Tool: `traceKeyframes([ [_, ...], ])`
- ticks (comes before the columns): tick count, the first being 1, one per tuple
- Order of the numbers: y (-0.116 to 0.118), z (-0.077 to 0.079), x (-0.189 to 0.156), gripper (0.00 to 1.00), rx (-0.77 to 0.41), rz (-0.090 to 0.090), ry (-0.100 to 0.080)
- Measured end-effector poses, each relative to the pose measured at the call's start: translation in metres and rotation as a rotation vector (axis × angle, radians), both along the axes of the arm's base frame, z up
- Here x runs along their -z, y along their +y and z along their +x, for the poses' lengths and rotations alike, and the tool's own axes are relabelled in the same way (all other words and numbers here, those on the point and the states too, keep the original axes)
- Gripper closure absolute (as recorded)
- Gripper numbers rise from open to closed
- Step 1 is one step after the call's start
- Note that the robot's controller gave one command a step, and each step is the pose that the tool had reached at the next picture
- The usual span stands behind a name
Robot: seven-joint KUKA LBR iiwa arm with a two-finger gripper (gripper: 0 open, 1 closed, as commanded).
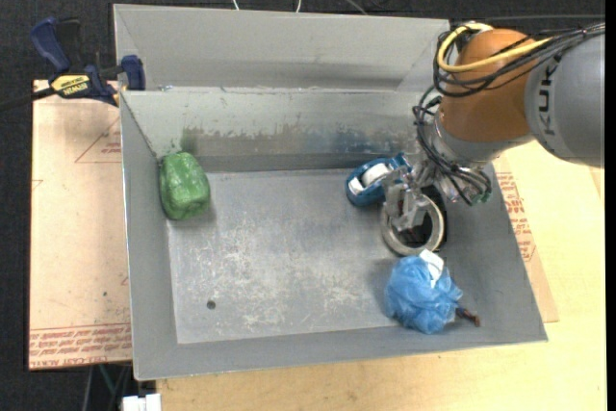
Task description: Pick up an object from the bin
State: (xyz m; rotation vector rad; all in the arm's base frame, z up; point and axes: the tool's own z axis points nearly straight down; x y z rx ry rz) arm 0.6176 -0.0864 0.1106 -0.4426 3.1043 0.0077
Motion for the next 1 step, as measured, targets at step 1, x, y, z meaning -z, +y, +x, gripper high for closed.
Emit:
traceKeyframes([
  [1,0.0326,-0.0010,0.0307,1.00,-0.333,-0.003,-0.002],
])
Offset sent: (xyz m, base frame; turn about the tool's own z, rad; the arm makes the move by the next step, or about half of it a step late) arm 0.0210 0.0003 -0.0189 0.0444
